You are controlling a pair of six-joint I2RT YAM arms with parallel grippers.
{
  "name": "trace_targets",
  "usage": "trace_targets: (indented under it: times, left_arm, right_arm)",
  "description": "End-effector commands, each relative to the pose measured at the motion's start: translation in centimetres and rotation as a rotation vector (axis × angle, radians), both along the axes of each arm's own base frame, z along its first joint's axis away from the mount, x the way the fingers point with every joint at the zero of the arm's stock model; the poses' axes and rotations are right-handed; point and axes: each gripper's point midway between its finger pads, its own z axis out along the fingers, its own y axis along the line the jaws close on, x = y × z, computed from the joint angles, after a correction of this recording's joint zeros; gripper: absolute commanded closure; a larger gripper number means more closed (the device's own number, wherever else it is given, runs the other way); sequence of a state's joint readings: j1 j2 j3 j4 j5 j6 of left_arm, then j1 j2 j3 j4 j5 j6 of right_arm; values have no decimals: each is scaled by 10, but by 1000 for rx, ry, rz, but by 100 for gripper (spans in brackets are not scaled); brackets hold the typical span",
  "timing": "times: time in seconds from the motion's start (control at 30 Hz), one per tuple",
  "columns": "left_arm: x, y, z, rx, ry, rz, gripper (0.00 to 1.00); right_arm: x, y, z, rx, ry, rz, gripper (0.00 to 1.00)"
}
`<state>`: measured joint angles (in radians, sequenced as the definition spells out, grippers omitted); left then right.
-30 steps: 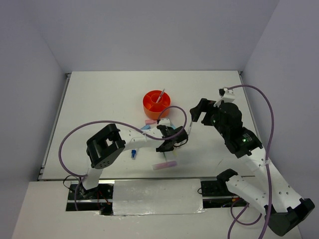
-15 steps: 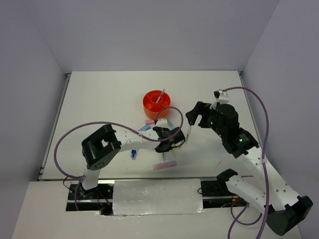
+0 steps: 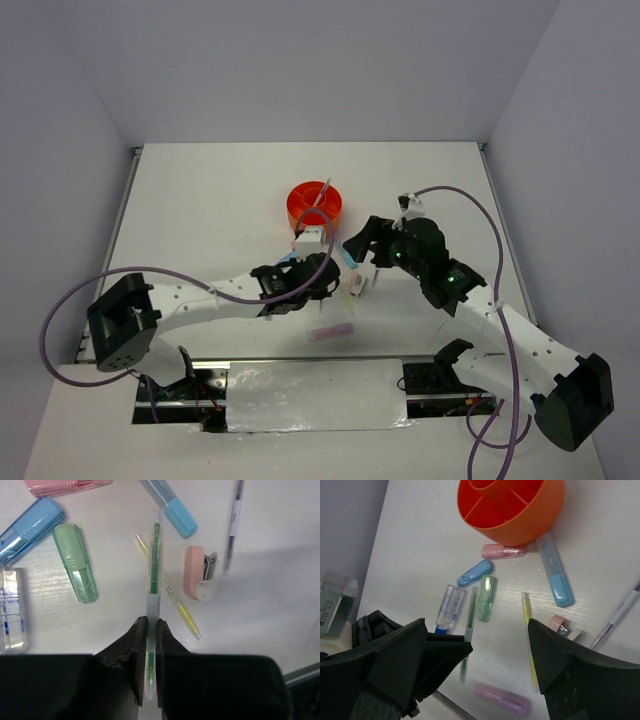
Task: Sort the stationery into containers
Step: Pick up the pen from the center of the board, then place the pen in the storage box.
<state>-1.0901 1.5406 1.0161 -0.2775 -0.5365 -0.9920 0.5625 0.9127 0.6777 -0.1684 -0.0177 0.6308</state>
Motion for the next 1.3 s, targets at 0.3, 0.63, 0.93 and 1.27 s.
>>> trace_targets:
  times: [0.3,0.63,0.93,1.27]
  left_arm:
    - [-7,-7,78,-281,-278,-191,100]
    - [-18,-8,75,-351,-286,-234,99]
    - [-9,6,83,-282,-309,-181,17]
    - [-18,100,95,-84,-195,135,1]
  right_arm:
    - [-1,71,14,124,-26,121,15]
    - [5,90,6,136,-14,126,77]
    - [12,87,28,144,-113,98,100]
    - [91,65,137,-8,-545,-118,100]
